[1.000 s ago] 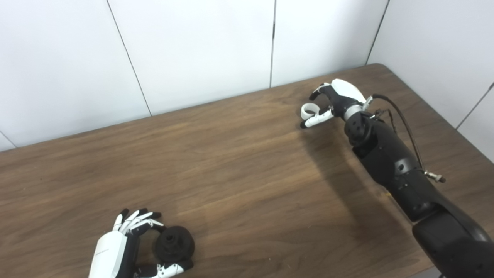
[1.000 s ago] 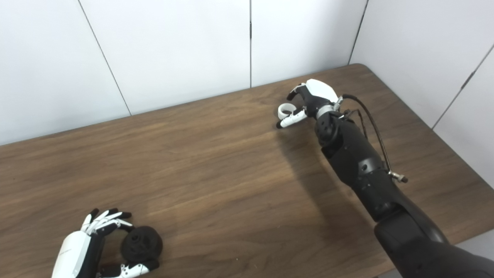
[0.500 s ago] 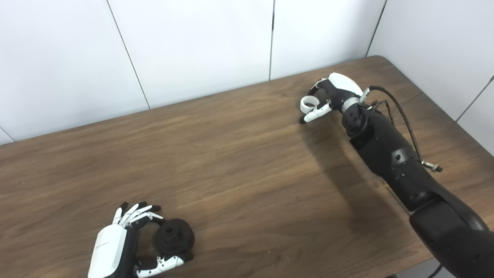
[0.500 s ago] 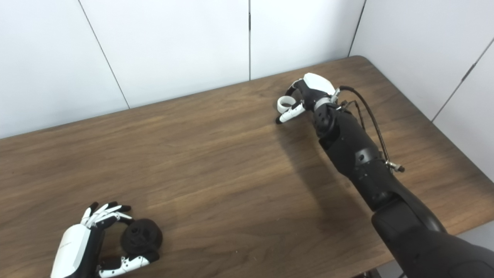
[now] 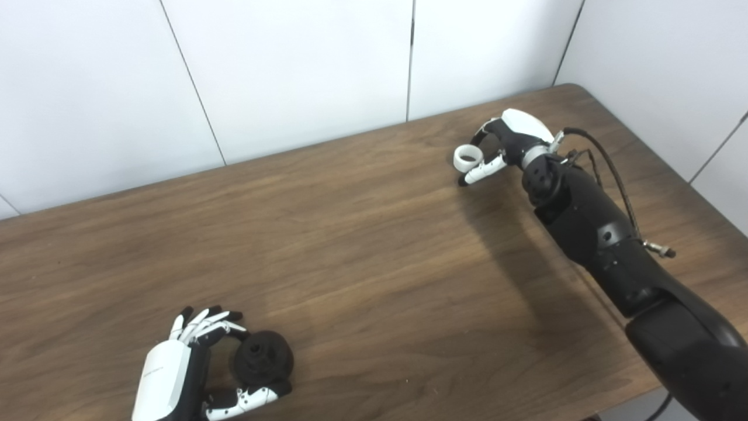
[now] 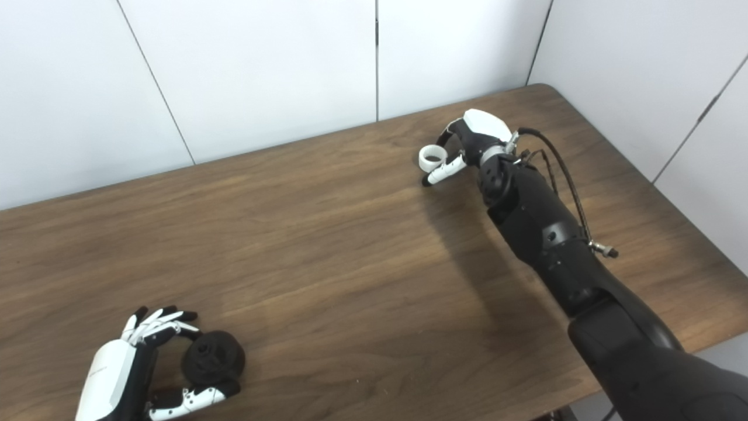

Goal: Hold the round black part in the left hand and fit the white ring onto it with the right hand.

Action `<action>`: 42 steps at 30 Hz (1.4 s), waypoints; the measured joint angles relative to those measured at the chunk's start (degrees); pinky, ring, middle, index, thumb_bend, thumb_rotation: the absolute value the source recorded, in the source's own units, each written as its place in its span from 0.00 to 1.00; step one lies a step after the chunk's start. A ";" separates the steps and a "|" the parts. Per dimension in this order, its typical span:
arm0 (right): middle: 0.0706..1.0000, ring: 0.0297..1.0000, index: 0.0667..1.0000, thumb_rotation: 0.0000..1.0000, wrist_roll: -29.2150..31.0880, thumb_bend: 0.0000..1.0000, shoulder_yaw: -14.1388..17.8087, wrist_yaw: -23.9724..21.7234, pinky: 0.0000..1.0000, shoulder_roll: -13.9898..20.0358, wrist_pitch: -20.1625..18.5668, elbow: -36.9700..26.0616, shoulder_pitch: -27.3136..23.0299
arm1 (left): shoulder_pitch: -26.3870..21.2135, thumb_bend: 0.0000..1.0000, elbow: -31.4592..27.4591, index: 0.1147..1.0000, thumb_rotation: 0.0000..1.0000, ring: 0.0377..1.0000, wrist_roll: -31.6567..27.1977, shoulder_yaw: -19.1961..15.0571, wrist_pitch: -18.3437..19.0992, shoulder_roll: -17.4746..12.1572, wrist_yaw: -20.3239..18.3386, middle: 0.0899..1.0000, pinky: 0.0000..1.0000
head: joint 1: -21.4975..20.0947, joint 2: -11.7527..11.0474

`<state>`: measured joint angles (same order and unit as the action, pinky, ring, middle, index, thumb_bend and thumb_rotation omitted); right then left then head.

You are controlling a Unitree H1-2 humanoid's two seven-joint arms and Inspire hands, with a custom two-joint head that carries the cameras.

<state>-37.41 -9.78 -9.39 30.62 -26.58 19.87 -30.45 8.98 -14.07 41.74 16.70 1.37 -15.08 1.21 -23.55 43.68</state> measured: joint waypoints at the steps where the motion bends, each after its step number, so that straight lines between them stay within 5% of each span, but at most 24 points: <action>1: 0.92 0.98 0.64 0.29 0.00 0.74 -0.06 0.00 0.97 0.00 0.00 0.00 0.00 | 0.00 0.52 0.00 0.42 0.05 0.86 0.00 0.00 0.00 0.00 0.00 0.74 1.00 | 0.00 0.00; 5: 0.91 0.98 0.59 0.26 0.07 0.73 -0.07 0.08 0.99 0.00 0.01 0.04 -0.01 | 0.05 0.52 0.00 0.42 0.05 0.86 0.00 -0.01 0.00 0.04 0.00 0.74 1.00 | 0.00 0.00; 7: 0.90 0.99 0.48 0.17 0.17 0.56 -0.05 0.13 0.99 0.00 0.01 0.03 -0.01 | 0.05 0.52 0.00 0.42 0.05 0.87 0.00 0.00 0.00 0.07 0.00 0.74 1.00 | 0.00 0.00; 10: 0.86 0.97 0.45 0.14 1.00 0.52 0.10 0.39 0.95 -0.04 0.17 -0.43 -0.01 | 0.06 0.52 -0.07 0.42 0.05 0.86 0.00 0.01 0.07 0.09 -0.09 0.74 1.00 | -0.17 0.26; 31: 0.83 0.94 0.45 0.14 1.24 0.52 0.01 1.03 0.87 -0.01 0.41 -2.28 0.87 | 0.11 0.52 -0.56 0.42 0.05 0.86 0.49 -0.04 0.32 0.34 -1.01 0.74 1.00 | 1.31 0.53; 42: 0.83 0.95 0.45 0.14 0.55 0.52 -2.98 -9.27 0.95 1.23 -0.09 -20.43 4.69 | 0.49 0.52 -1.04 0.42 0.05 0.85 3.14 0.39 1.32 1.86 -0.95 0.74 1.00 | 8.78 1.23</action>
<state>-36.86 -12.76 -18.66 31.85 -26.66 -0.57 -25.75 9.47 -15.11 44.88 17.10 2.69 -13.22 0.26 -14.77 44.91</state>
